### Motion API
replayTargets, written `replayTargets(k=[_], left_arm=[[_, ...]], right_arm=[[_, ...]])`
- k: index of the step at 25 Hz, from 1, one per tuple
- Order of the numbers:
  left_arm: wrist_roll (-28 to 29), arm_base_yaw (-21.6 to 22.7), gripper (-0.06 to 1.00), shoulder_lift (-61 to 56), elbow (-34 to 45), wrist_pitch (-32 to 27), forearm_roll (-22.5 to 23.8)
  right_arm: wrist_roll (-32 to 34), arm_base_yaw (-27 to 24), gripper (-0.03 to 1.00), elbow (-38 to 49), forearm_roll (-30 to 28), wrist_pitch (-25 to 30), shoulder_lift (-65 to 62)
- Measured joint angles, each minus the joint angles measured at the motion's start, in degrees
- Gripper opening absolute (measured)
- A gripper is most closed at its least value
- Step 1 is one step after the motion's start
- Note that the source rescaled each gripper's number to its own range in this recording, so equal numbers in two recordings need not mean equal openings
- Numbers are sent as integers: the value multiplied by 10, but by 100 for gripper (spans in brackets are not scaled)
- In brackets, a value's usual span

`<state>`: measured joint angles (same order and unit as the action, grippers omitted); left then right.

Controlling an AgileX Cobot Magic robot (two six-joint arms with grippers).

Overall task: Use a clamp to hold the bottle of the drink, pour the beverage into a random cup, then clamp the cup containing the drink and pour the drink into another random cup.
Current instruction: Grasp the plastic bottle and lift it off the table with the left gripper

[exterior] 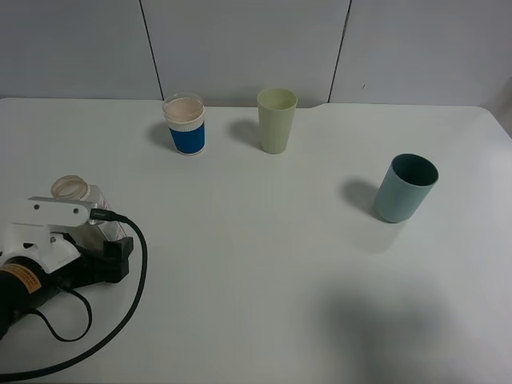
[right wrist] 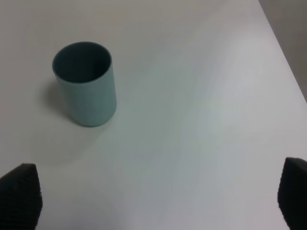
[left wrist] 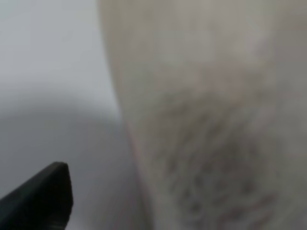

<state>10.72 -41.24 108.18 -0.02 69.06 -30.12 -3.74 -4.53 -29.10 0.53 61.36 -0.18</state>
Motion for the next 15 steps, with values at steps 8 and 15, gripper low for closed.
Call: replayTargets(k=[8, 15], left_arm=[[0, 0, 40, 2, 0, 0, 1], [0, 0, 0, 2, 0, 4, 3]], right_arm=[[0, 0, 97, 0, 0, 0, 0], [0, 0, 97, 0, 0, 0, 0]])
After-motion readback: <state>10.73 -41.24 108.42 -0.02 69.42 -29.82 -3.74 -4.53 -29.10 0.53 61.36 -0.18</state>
